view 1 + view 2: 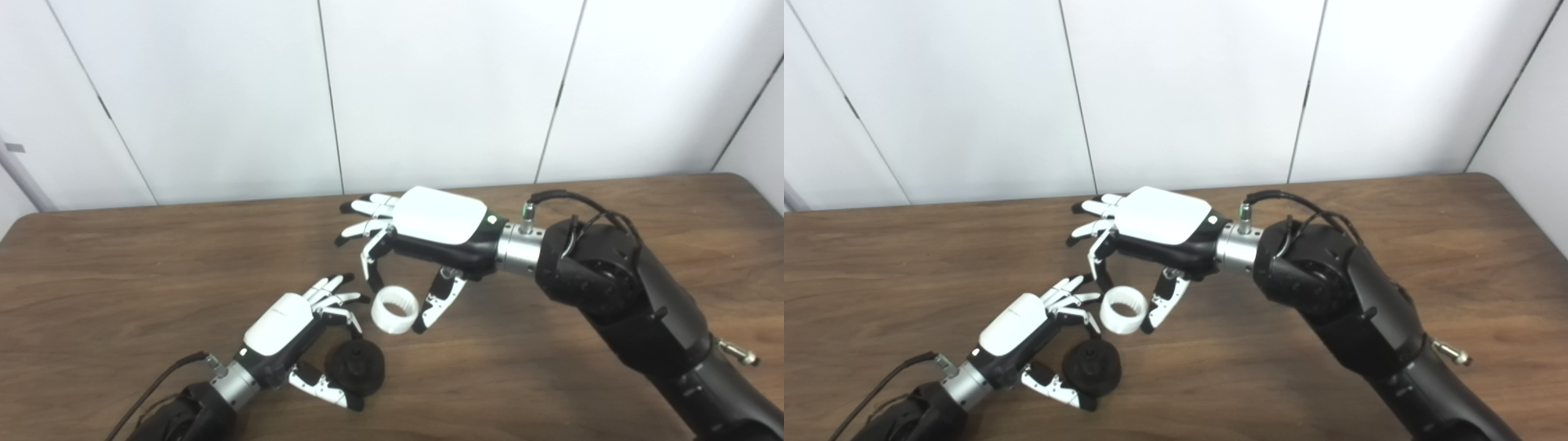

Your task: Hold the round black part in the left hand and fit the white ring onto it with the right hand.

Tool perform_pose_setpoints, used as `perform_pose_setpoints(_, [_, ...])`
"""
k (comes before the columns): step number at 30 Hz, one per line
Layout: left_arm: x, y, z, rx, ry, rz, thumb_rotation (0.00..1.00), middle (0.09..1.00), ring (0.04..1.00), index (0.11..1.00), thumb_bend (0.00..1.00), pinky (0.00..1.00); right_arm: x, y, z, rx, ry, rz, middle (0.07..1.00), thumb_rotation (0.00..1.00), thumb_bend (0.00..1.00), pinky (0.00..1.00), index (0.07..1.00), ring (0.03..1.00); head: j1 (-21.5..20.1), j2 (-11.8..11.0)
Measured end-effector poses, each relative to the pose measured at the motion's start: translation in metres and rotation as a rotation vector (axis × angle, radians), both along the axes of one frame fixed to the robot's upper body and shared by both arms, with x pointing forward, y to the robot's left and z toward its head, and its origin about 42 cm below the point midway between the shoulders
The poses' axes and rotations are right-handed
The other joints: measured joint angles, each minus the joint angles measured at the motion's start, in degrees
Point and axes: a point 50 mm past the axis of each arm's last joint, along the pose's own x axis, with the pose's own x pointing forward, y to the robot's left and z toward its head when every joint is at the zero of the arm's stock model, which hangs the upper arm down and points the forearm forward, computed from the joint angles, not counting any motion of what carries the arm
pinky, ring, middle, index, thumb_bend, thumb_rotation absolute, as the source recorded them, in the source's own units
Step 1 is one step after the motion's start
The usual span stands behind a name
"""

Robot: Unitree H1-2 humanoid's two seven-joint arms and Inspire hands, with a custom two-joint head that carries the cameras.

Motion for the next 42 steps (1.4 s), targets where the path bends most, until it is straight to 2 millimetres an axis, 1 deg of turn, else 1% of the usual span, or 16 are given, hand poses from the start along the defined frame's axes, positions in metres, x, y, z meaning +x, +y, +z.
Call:
perform_pose_setpoints(2, [0.000,-0.002,0.000,-0.002,0.001,0.000,0.06,0.867,1.000,0.480,0.52,1.00,-0.002,0.005,-0.002,-0.004,0.007,0.015,0.884,0.14,0.53,1.00,0.479,1.000,1.1,0.1])
perform_pose_setpoints(4, [0.000,-0.004,0.000,-0.003,0.001,0.002,0.06,0.858,1.000,0.480,0.52,1.00,-0.003,0.009,-0.003,-0.001,0.007,0.030,0.886,0.14,0.53,1.00,0.479,1.000,1.5,0.2])
perform_pose_setpoints(8, [-0.004,-0.012,0.002,-0.001,0.004,0.012,0.06,0.870,1.000,0.481,0.52,1.00,-0.005,0.016,-0.004,0.011,0.002,0.062,0.887,0.14,0.53,1.00,0.479,1.000,2.4,0.7])
perform_pose_setpoints(14, [-0.005,-0.017,0.008,0.030,0.002,0.015,0.06,0.870,1.000,0.482,0.52,1.00,-0.004,0.024,-0.017,0.033,0.014,0.091,0.887,0.14,0.53,1.00,0.479,1.000,3.2,1.4])
perform_pose_setpoints(17, [-0.006,-0.019,0.011,0.045,0.009,0.013,0.05,0.867,1.000,0.482,0.52,1.00,-0.002,0.024,-0.024,0.028,0.025,0.089,0.891,0.14,0.53,1.00,0.479,1.000,3.4,1.5])
perform_pose_setpoints(25, [-0.010,-0.023,0.016,0.063,0.022,-0.005,0.06,0.860,1.000,0.481,0.52,1.00,0.002,0.024,-0.038,0.030,0.056,0.082,0.890,0.14,0.53,1.00,0.480,1.000,4.2,2.7])
perform_pose_setpoints(33, [-0.014,-0.022,0.019,0.066,0.027,-0.009,0.06,0.874,1.000,0.481,0.52,1.00,0.000,0.022,-0.043,0.024,0.067,0.085,0.890,0.14,0.53,1.00,0.480,1.000,3.8,3.8])
perform_pose_setpoints(41, [-0.015,-0.022,0.021,0.070,0.039,-0.007,0.06,0.873,1.000,0.480,0.52,1.00,0.000,0.012,-0.048,-0.027,0.086,0.073,0.887,0.14,0.53,1.00,0.480,1.000,3.9,4.5])
perform_pose_setpoints(42, [-0.015,-0.022,0.021,0.070,0.039,-0.007,0.06,0.872,1.000,0.480,0.52,1.00,-0.001,0.011,-0.047,-0.033,0.085,0.073,0.887,0.14,0.53,1.00,0.480,1.000,3.6,4.8])
